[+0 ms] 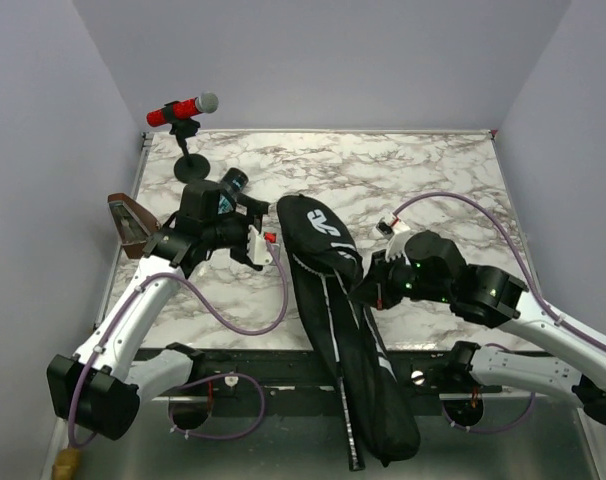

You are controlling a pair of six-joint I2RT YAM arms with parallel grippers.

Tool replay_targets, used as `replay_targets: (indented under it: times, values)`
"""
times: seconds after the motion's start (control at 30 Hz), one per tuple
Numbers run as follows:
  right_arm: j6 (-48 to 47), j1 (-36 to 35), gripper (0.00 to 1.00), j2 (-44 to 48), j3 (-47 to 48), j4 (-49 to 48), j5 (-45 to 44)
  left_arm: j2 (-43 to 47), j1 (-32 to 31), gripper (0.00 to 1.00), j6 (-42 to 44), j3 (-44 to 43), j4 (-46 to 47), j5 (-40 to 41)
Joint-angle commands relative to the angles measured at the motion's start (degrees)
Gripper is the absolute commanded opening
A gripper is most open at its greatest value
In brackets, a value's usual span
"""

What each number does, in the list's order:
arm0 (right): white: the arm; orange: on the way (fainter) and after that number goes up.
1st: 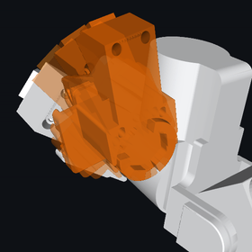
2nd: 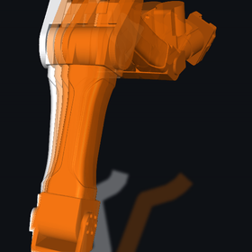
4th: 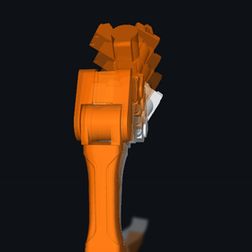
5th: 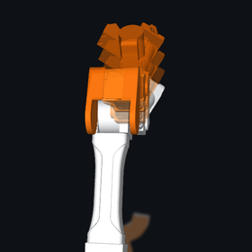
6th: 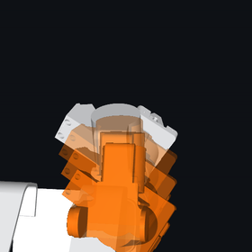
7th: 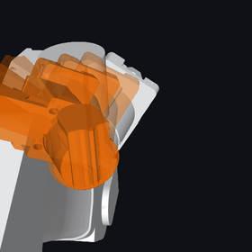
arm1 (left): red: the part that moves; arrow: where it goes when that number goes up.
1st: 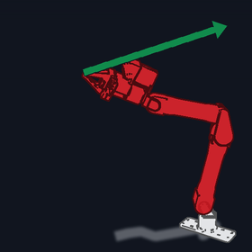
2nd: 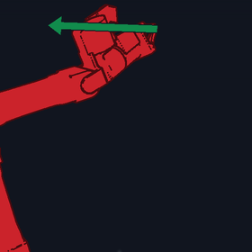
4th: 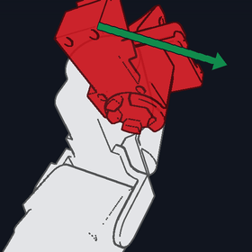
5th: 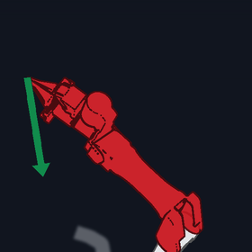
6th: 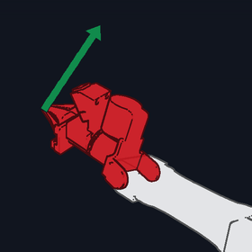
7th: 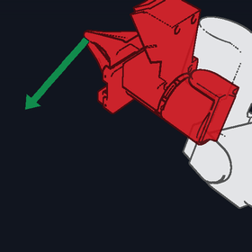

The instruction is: Pack up the badminton gear

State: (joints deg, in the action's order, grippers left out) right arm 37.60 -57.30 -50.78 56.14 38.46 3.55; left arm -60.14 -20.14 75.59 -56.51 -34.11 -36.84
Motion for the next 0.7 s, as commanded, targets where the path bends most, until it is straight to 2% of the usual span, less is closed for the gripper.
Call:
replay_targets:
  times: [0.0,0.2,0.4,0.53,0.67]
  values:
    - [-0.3,0.1,0.0,3.6,1.8,-4.6,6.9,-2.8,1.3,0.99,16.3,0.2,1.2,-2.4]
    - [0.8,0.1,0.0,6.3,1.7,-4.7,9.9,-5.2,1.3,0.99,30.4,4.1,-6.0,-6.2]
    - [1.1,0.0,0.0,5.0,1.2,-6.5,16.8,-8.5,-0.8,0.99,25.7,-0.2,-7.5,-10.8]
    - [0.9,0.1,0.0,3.6,2.7,-8.8,19.1,-9.6,-2.4,0.99,32.1,0.1,-14.6,-9.6]
    - [1.4,0.1,0.01,4.0,4.2,-10.2,19.5,-9.2,-2.8,0.99,33.3,2.7,-16.5,-8.2]
